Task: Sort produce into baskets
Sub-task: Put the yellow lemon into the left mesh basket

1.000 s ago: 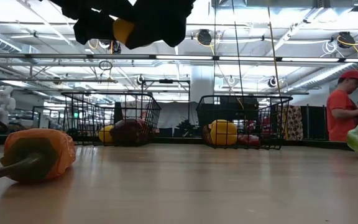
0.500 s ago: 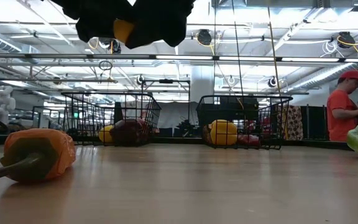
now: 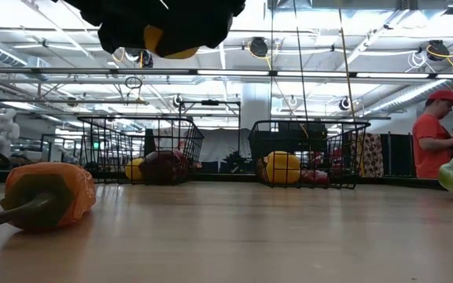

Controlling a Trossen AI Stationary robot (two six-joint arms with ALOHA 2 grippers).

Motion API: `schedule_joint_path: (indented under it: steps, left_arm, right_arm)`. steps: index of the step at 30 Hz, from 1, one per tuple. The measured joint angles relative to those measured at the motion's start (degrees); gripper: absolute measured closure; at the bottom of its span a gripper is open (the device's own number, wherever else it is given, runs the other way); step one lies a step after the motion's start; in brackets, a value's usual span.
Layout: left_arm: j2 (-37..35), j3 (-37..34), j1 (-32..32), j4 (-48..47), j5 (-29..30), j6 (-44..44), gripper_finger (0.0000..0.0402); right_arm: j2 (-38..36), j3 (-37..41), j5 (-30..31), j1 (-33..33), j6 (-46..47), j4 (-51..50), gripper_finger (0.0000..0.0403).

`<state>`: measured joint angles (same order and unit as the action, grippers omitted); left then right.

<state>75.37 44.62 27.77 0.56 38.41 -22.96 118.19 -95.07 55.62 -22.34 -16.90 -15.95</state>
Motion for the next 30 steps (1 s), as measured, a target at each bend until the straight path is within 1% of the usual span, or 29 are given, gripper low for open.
schedule_joint_path:
  steps: [2,4,6,10,13,18,21,23,26,28,30]
  left_arm:
    - [0.0,0.0,0.0,-0.04,0.28,0.08,0.0176]
    - [-0.02,0.0,-0.01,0.02,0.71,1.35,0.0176]
    - [-0.04,0.0,-0.04,-0.12,1.36,2.62,0.0176]
    - [-1.28,-0.02,0.0,-0.24,4.78,5.06,0.0176]
    - [-3.41,-0.02,-0.29,-0.16,8.49,8.8,0.0176]
    - [-8.42,-0.02,-2.75,-0.92,16.73,19.09,0.0175]
    - [-10.47,-0.02,-6.03,-0.92,20.6,30.03,0.0175]
    - [-11.18,-0.02,-9.47,-0.96,22.07,33.84,0.0175]
    - [-11.37,-0.02,-15.35,-4.08,21.91,33.53,0.0175]
    - [-11.39,-0.02,-19.37,-9.28,20.02,28.23,0.0175]
    - [-11.37,-0.02,-23.45,-16.21,15.37,20.15,0.0175]
  right_arm:
    - [0.0,0.0,1.52,-0.39,-0.02,0.02,0.0009]
    - [0.0,0.0,4.69,-1.03,-0.04,-0.61,0.0008]
    - [-0.53,0.0,6.21,-1.91,0.38,-2.88,0.001]
    - [-2.04,-0.03,5.4,-3.54,7.72,-7.21,0.0007]
    - [-2.29,-0.04,2.36,-4.59,14.66,-12.81,0.0004]
    - [-2.32,-0.02,-0.24,-5.89,26.21,-23.57,0.0003]
    - [-2.32,-0.02,-0.52,-6.33,29.66,-28.71,0.0003]
    - [-2.32,-0.02,-0.13,-6.37,32.05,-30.58,0.0003]
    - [-2.32,-0.02,-0.11,-6.03,32.92,-30.91,0.0003]
    - [-2.32,-0.02,-0.1,-5.62,32.93,-30.9,0.0003]
    - [-2.32,-0.02,-0.24,-5.17,33.23,-30.9,0.0003]
